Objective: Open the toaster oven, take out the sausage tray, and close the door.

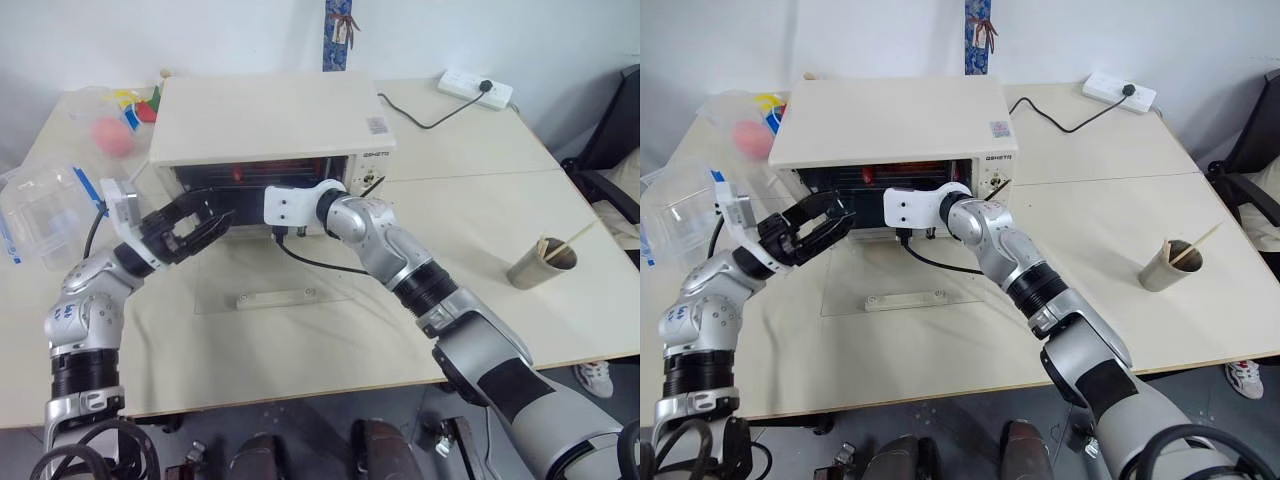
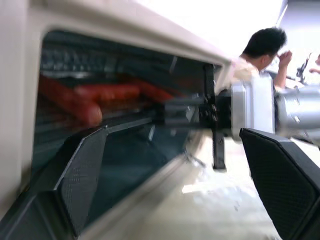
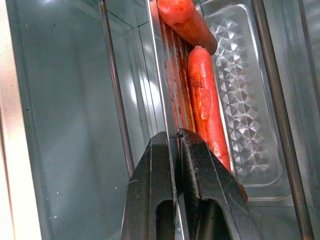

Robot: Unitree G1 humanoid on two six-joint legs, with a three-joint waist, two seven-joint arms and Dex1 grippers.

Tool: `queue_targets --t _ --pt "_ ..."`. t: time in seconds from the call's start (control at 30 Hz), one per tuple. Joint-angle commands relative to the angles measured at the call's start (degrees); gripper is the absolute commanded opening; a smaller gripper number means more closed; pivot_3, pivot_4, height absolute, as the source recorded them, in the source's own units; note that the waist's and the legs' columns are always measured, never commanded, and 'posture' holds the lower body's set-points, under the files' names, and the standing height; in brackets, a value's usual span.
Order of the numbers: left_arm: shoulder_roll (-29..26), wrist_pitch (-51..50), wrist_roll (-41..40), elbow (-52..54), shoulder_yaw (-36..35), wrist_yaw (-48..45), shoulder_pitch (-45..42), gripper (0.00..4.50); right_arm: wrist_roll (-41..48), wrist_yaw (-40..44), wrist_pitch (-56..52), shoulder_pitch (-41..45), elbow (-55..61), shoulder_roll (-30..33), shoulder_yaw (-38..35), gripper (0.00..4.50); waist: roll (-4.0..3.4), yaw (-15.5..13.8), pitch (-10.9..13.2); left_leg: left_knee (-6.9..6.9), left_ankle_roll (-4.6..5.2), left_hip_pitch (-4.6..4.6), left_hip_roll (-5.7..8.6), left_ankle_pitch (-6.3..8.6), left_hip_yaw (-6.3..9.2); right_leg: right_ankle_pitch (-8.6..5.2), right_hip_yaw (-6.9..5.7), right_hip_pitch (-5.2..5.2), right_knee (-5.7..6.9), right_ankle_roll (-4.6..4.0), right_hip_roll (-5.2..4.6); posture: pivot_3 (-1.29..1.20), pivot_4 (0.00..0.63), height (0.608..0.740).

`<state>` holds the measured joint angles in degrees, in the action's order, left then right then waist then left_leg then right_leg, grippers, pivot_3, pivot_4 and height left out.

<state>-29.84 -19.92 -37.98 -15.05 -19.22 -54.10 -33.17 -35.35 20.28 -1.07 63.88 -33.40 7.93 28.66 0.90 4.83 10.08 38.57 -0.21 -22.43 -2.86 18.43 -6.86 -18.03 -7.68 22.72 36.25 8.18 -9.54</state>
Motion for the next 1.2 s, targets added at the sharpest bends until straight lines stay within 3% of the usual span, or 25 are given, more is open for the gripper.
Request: queue_targets --t 0.03,0.27,1.2 --pt "0.5 3.0 -0.3 -3.3 -2.2 2.1 -5.4 4.5 1.5 1.0 1.8 -0.7 3.1 -1.0 -0.2 0.01 0.01 0.1 0.0 -0.02 0.0 0.01 0.0 0.0 -0.01 0.0 0.0 0.0 -0.02 0.0 0.0 0.0 0.15 0.74" --pt "1.6 6.0 0.2 -10.4 -2.8 3.5 -11.3 4.5 0.9 2.1 2.6 -2.0 4.7 -0.6 0.3 0.01 0.0 0.6 0.0 -0.18 -0.02 0.04 0.01 -0.01 -0.04 0.0 -0.03 0.0 -0.13 0.01 0.01 0.0 0.15 0.74" --pt "2.6 7.7 1.7 -13.6 -1.3 2.9 -11.9 4.5 -4.8 3.7 2.4 -6.6 11.5 -0.3 3.0 0.01 0.02 0.8 0.0 -0.21 -0.13 0.22 0.0 -0.08 -0.01 0.0 -0.02 -0.15 -0.11 0.01 0.01 0.0 0.15 0.74"
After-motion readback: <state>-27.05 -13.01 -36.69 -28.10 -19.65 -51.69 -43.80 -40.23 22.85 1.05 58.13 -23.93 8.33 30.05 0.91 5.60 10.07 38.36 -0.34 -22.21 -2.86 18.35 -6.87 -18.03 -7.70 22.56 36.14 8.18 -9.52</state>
